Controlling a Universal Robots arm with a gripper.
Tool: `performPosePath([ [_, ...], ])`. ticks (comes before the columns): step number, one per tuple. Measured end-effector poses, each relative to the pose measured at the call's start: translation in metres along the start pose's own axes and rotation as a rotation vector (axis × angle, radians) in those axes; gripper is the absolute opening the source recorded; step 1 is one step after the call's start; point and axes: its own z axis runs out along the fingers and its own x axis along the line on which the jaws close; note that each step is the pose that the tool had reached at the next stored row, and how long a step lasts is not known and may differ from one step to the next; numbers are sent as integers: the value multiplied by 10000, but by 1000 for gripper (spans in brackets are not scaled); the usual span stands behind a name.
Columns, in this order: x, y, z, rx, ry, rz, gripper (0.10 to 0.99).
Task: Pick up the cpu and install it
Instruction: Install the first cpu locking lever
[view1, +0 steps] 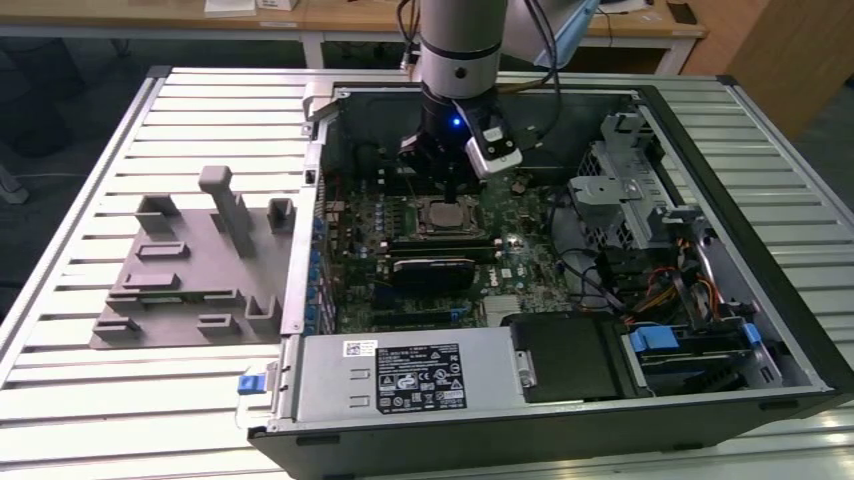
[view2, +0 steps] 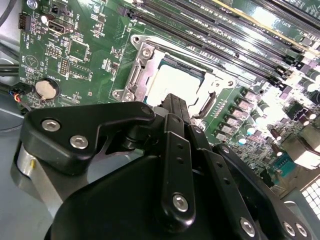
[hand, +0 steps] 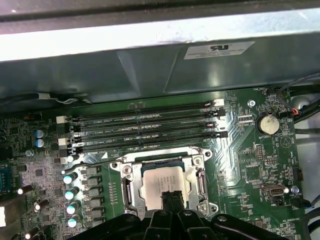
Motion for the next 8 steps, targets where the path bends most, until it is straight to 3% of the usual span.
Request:
performPosePath([
  [8,97,-12,-4,-2,0,0,106],
])
